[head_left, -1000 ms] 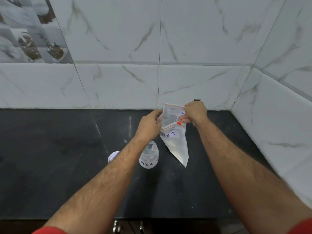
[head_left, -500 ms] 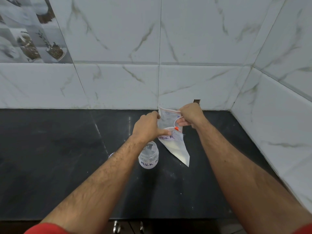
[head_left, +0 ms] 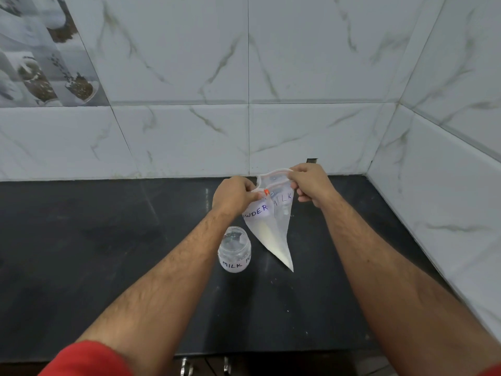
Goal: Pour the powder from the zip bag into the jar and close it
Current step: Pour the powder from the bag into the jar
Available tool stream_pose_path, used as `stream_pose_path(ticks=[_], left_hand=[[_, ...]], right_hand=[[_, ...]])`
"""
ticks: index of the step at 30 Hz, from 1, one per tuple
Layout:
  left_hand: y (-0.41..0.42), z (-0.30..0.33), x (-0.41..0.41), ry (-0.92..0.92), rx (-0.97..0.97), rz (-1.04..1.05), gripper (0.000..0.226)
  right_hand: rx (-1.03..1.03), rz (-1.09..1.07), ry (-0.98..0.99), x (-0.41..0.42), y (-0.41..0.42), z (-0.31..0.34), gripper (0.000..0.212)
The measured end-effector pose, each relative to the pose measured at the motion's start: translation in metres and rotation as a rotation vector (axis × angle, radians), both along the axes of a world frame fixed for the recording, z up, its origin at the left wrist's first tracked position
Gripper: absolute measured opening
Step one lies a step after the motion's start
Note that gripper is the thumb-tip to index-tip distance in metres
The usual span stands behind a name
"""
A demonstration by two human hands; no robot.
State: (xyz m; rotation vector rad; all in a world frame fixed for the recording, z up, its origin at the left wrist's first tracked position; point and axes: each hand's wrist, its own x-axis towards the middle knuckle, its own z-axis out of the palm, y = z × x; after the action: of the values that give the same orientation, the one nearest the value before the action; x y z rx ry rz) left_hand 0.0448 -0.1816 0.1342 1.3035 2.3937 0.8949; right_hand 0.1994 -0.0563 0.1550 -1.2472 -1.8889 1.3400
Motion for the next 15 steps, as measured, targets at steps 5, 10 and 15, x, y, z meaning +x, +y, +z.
stream_pose_path(ticks=[5, 10, 15], left_hand=[[0.020, 0.004, 0.006, -0.095, 0.056, 0.005, 0.024], [0.033, 0.017, 0.013, -0.053, 0.099, 0.045, 0.026], [0.045, 0.044, 0.014, -0.079, 0.228, 0.142, 0.023]], right_hand=[[-0.107, -0.149, 0.275, 0.023, 0.004, -0.020, 0.026], [-0.228, -0.175, 0.466, 0.051, -0.011, -0.046, 0.010], [-0.661, 0.230, 0.509, 0.063, -0.041, -0.074, 0.033]])
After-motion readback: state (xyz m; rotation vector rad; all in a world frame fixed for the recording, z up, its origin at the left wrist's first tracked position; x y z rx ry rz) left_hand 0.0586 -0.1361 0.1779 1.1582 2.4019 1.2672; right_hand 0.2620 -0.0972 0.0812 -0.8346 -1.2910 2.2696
